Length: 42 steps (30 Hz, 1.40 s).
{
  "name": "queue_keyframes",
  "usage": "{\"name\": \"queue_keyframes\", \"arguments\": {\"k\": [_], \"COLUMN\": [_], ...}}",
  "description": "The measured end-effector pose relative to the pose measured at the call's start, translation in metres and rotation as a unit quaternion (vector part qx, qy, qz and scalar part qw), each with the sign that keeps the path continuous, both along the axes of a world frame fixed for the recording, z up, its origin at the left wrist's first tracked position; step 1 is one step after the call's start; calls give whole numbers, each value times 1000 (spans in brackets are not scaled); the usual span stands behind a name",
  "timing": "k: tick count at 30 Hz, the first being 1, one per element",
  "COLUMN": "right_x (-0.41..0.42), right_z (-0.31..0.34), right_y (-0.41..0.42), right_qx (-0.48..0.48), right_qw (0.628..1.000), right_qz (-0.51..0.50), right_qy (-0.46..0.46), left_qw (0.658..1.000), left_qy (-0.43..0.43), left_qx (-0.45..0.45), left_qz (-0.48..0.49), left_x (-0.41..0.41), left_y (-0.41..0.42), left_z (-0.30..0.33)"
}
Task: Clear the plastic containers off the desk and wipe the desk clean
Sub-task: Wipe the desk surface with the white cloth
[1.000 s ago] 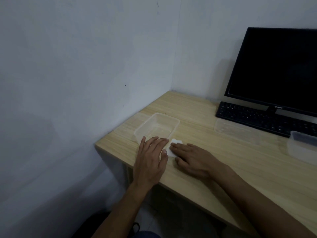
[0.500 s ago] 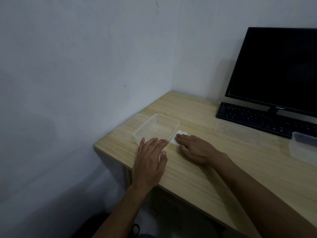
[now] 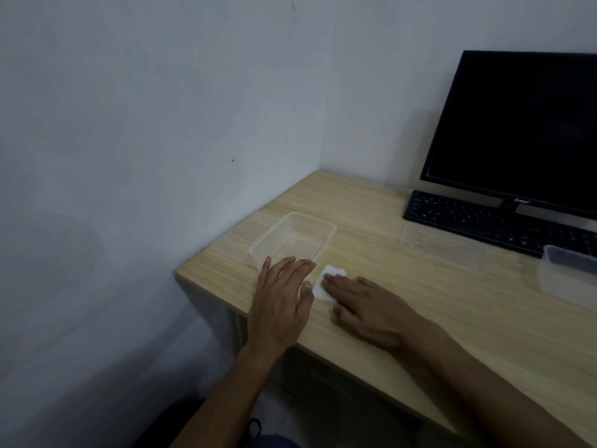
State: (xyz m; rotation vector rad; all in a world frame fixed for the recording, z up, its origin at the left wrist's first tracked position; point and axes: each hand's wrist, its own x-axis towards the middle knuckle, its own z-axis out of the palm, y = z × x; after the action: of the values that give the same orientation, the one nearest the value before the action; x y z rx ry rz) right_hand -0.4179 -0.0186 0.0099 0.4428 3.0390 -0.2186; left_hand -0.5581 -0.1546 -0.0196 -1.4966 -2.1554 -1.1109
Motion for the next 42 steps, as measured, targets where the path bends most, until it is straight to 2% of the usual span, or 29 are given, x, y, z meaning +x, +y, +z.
{"name": "queue_keyframes", "arguments": {"k": [3,8,17,28,38,42], "right_x": [-8,-29,6,94,5,9], "right_z": [-1,2,-3,6,0,-4], "right_y": [31,57,1,-3,-23,-28], "right_qx": [3,-4,-10,12,-6,-3], "right_qw": [998,995,1000,999,1000,999], "right_qz": [-60,-93,-14,-28,-20,-38], "right_qy": [-6,-20,4,-30,15,20], "left_qw": [1000,1000,1000,999,999,998], "left_qy": [-2,-2,11,31,40,54], "left_qx": [1,0,-6,-7,-33,-42], "left_qz": [1,1,-7,-17,-9,-2], "left_x": [1,1,1,2,1,1], "left_y": [0,0,-1,-1,-1,0], "left_z": [1,1,1,2,2,2]}}
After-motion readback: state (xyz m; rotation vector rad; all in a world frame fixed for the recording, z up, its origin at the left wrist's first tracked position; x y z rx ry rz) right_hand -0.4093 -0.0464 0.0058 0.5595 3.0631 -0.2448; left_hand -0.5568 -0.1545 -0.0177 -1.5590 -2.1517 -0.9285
